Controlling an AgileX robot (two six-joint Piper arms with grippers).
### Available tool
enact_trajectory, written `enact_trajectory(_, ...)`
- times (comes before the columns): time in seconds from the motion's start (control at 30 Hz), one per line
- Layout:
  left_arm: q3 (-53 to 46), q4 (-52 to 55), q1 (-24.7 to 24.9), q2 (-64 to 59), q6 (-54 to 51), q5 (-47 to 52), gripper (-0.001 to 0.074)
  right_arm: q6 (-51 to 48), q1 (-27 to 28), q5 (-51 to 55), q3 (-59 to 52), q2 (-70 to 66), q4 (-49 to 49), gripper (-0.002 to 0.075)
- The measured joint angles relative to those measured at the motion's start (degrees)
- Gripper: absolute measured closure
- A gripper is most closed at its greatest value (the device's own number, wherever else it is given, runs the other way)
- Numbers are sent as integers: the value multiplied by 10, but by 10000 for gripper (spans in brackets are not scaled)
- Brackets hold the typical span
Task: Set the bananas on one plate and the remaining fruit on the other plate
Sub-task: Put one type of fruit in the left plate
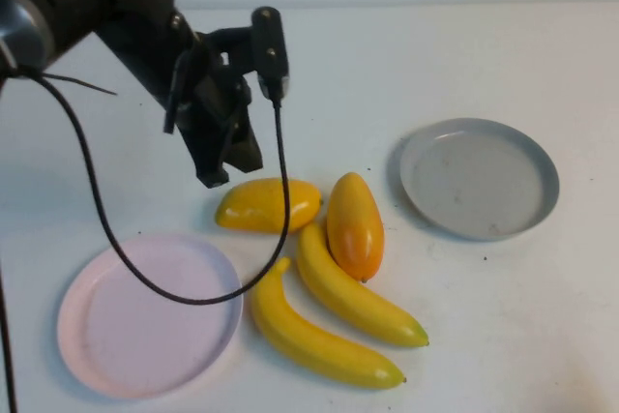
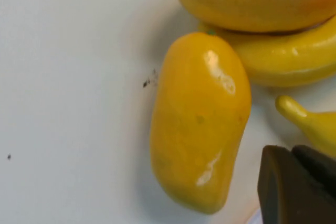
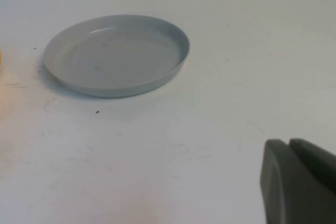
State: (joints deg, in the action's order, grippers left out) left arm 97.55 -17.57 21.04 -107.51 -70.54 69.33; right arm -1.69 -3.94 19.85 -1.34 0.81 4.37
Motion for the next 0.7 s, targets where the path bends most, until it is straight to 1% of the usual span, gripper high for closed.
enact_trajectory(0.1, 9, 21, 29, -20, -6, 2, 710, 0, 0, 0, 0, 0, 0, 743)
enact_trajectory(0.17, 9, 36, 51, -31, -12, 3, 626, 0, 0, 0, 0, 0, 0, 743)
enact_trajectory(0.27, 10, 41, 70, -41, -16, -9, 415, 0, 0, 0, 0, 0, 0, 743)
enact_trajectory(0.3, 10, 41, 73, -44, -17, -18, 312, 0, 0, 0, 0, 0, 0, 743)
enact_trajectory(0.33, 11, 41, 76, -47, -18, -28, 231, 0, 0, 0, 0, 0, 0, 743)
enact_trajectory(0.4, 11, 41, 76, -53, -18, -45, 129, 0, 0, 0, 0, 0, 0, 743)
enact_trajectory(0.43, 11, 43, 76, -55, -18, -50, 99, 0, 0, 0, 0, 0, 0, 743)
enact_trajectory(0.5, 11, 45, 76, -63, -19, -57, 70, 0, 0, 0, 0, 0, 0, 743)
enact_trajectory(0.7, 11, 64, 76, -85, -23, -75, 66, 0, 0, 0, 0, 0, 0, 743)
